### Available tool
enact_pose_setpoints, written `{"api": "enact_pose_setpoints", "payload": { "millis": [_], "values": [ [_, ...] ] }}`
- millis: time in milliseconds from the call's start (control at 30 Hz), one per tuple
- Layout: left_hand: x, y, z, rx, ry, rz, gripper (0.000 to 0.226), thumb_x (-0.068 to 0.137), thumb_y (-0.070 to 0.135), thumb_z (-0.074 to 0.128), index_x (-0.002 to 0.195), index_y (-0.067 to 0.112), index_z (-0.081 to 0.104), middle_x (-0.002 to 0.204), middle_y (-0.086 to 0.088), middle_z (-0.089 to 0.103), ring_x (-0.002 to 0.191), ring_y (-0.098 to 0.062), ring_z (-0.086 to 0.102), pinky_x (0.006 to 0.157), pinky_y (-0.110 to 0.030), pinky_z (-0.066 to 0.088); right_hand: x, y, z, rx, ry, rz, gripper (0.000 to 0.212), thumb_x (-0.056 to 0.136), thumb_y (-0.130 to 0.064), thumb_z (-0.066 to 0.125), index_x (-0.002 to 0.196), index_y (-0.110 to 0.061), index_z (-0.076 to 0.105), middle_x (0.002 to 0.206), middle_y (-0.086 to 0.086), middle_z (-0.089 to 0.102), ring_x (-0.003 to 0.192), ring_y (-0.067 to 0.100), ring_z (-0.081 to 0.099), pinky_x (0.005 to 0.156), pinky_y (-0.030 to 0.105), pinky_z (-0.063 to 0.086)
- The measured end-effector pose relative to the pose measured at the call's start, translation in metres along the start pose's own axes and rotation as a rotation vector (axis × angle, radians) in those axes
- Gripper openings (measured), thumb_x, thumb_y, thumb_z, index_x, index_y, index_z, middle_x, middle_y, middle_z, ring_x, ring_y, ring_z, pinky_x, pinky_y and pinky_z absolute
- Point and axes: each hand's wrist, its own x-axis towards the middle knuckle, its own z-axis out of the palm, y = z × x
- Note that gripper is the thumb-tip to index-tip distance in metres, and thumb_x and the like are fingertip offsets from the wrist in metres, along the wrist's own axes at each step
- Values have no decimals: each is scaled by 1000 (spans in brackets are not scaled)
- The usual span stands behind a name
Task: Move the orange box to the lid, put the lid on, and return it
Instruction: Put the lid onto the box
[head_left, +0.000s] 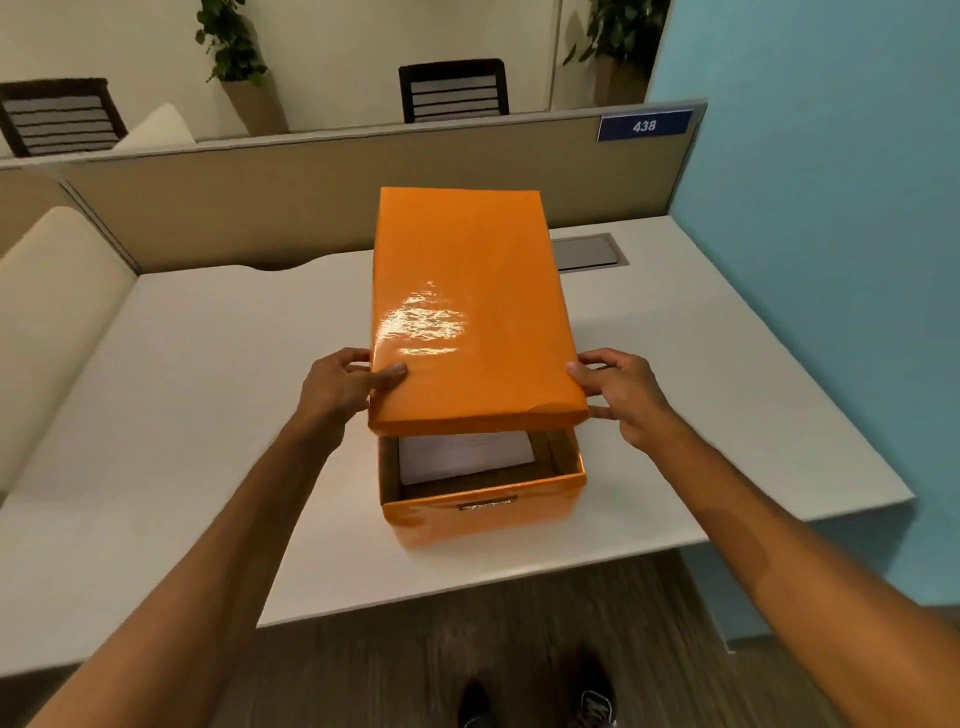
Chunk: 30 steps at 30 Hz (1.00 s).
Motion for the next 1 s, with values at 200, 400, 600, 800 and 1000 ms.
{"api": "enact_pose_setpoints", "payload": {
  "millis": [200,400,600,800,1000],
  "values": [
    [-13,-37,-10,96,-44,-16,71,77,46,77,135,12,55,131,-12,64,109,-33,65,91,-50,56,-18,16,15,-48,-13,74,34,90,-24,70,121,-15,62,116,4,64,104,26,63,65,42,57],
    [-24,-59,-6,132,-98,-45,74,77,50,75,136,10,54,131,-13,64,108,-34,65,89,-47,57,-28,27,12,-50,-12,97,33,89,-18,72,119,-9,63,114,7,67,99,24,67,62,37,55],
    [-33,-66,-1,130,-93,-35,77,78,53,73,139,12,53,132,-12,64,108,-33,66,87,-45,58,-31,32,6,-118,-19,77,28,91,-19,69,117,-13,65,101,-2,67,90,16,66,58,30,52],
    [-42,-75,2,162,-85,-33,78,78,52,72,140,9,53,133,-13,63,112,-35,65,93,-51,55,-36,41,3,-186,-66,64,41,94,-20,65,132,-7,58,121,8,63,105,28,63,74,42,55],
    [-48,-81,7,140,-82,-29,74,80,51,71,140,13,52,134,-12,63,112,-34,65,92,-50,56,-36,49,5,-214,-51,77,42,94,-20,64,134,-8,57,127,11,62,106,29,63,81,46,56]
  ]
}}
